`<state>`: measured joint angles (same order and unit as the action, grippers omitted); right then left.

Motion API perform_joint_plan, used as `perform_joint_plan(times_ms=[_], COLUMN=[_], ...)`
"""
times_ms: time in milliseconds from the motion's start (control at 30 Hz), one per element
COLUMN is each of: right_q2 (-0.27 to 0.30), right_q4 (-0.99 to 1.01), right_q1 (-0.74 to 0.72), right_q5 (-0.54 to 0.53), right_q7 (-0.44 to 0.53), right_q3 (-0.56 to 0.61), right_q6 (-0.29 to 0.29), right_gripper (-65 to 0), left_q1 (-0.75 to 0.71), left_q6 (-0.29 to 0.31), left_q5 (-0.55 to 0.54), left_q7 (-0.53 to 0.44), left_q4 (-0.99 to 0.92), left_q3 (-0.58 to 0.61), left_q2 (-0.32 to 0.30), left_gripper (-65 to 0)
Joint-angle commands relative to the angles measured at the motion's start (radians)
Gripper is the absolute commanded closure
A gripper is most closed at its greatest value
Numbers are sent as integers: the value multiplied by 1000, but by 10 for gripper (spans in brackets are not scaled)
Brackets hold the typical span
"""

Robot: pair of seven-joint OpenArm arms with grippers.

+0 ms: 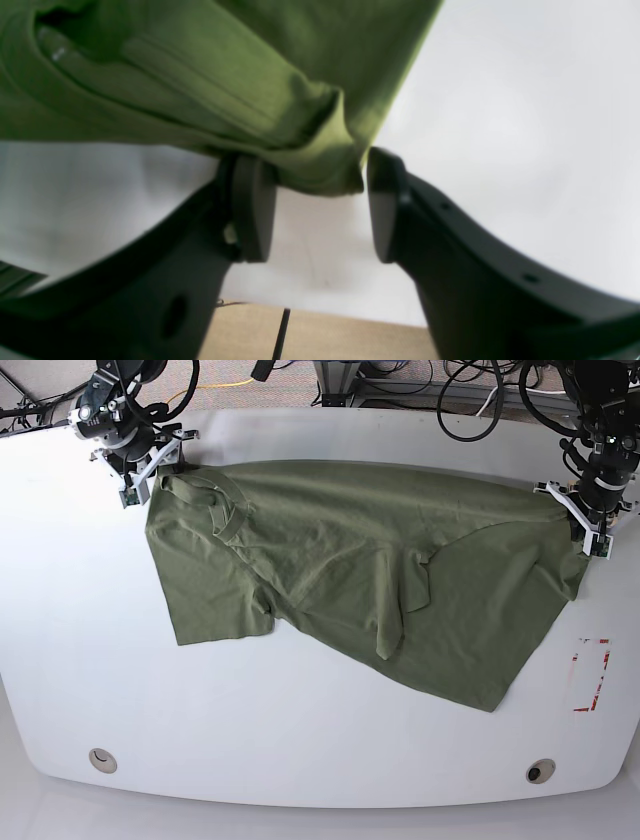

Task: Fold the T-shirt properly
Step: 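Lay the shirt flat, drawing both grippers apart along its edge, then release and regrasp the shirt edge with the right gripper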

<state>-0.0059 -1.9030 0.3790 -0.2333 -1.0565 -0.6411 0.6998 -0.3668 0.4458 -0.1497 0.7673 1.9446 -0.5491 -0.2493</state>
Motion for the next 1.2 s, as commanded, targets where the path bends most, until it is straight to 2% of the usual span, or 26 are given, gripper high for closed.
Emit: perform_joint_plan(times_ms=[0, 100, 233, 333, 533, 700, 900, 1167], right_q2=[7, 8, 13, 50, 102, 128, 123, 113], right_q4=[-22, -22, -22, -23, -28, -28, -23, -20], right_q1=[21, 41, 84, 125, 183, 183, 85, -97], right_q5=[-5, -61, -188, -295, -504, -610, -582, -380], right_q7=[14, 11, 9, 9, 9, 9, 6, -26], right_q3=[-6, -23, -61, -62, -62, -61, -49, 148], right_q6=[-2, -2, -2, -2, -2, -2, -2, -2], right_gripper=[-320, -336, -357, -380, -385, -384, -385, -380], left_q1=[-8, -11, -27, -31, -47, -47, -48, -48], left_q6=[-9, -9, -9, -9, -9, -9, -9, -9], left_q5=[6, 6, 8, 8, 8, 8, 8, 8], left_q7=[-19, -19, -19, -19, -19, -19, -19, -19], left_q4=[16, 16, 16, 16, 16, 16, 16, 16], left_q3=[-9, -9, -9, -9, -10, -9, -4, -4], left_q2=[-14, -14, -14, -14, -14, -14, -14, -14], left_gripper=[0, 0, 0, 0, 0, 0, 0, 0])
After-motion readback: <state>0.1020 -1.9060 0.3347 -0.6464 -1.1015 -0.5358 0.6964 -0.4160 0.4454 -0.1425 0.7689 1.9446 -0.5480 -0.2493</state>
